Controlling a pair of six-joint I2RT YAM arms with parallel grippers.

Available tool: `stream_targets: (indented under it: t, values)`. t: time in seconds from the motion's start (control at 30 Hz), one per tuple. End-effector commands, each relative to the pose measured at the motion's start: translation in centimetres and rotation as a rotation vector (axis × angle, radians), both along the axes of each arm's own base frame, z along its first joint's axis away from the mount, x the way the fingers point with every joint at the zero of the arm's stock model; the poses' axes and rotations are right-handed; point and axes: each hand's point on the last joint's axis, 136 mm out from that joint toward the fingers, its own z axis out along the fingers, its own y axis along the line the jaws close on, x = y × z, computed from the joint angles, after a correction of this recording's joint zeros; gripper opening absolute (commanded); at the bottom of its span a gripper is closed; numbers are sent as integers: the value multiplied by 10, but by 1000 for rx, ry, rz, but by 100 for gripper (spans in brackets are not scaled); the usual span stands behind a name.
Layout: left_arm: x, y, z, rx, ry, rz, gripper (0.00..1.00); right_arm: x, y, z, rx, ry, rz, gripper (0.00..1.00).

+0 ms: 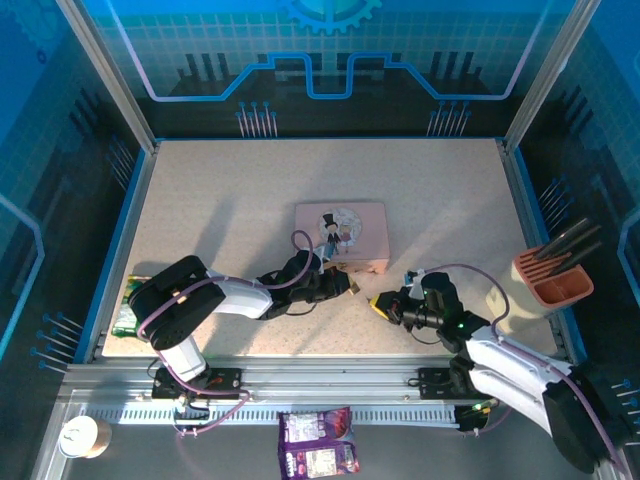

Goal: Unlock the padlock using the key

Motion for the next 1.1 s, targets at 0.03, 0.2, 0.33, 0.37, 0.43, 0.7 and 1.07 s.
stream_targets:
  t: [0.03,0.2,0.33,0.37,0.43,0.7,1.07]
  values:
    - [3,-18,56,-219,-42,-24,0,5,7,11,70,-11,10,0]
    - [4,-16,60,-248,-37,-12,0,6,8,10,82,1,8,0]
    - [5,-16,62,-272,-31,-6,0,5,6,8,84,16,3,0]
    - [5,-16,63,-279,-29,-4,0,4,6,7,84,19,2,0]
    - [6,-17,65,-296,-28,-3,0,5,5,6,84,24,-3,0]
    - [6,-17,68,-320,-22,-1,0,9,3,5,106,38,-10,0]
    - [4,-16,72,-338,-22,-1,0,17,3,10,131,25,-49,0]
